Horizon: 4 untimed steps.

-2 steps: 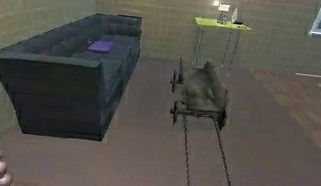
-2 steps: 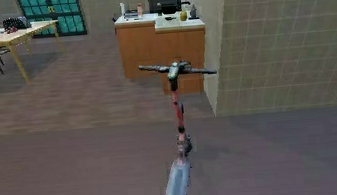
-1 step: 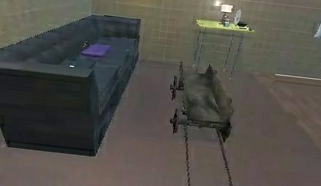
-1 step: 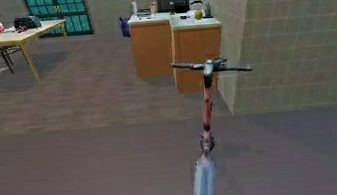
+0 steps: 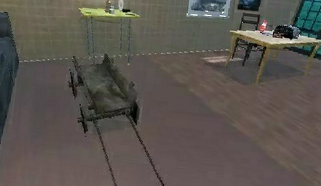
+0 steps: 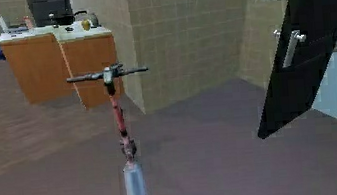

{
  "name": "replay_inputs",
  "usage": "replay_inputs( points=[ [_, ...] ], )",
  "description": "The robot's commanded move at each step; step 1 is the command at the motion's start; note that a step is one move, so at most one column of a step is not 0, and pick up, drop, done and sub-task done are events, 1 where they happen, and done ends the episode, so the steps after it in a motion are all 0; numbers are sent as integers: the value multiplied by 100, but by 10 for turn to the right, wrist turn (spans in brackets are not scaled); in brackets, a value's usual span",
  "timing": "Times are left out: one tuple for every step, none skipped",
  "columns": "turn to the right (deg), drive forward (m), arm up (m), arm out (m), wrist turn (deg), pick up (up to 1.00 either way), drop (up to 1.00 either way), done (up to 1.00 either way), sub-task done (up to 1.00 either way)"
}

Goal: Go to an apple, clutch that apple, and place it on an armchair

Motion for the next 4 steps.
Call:
replay_inputs(
  points=[
    [0,55,0,0,0,0,0,0,0],
    [450,0,0,0,0,0,0,0,0],
    [210,0,0,0,0,0,0,0,0],
    [0,100,0,0,0,0,0,0,0]
  ],
)
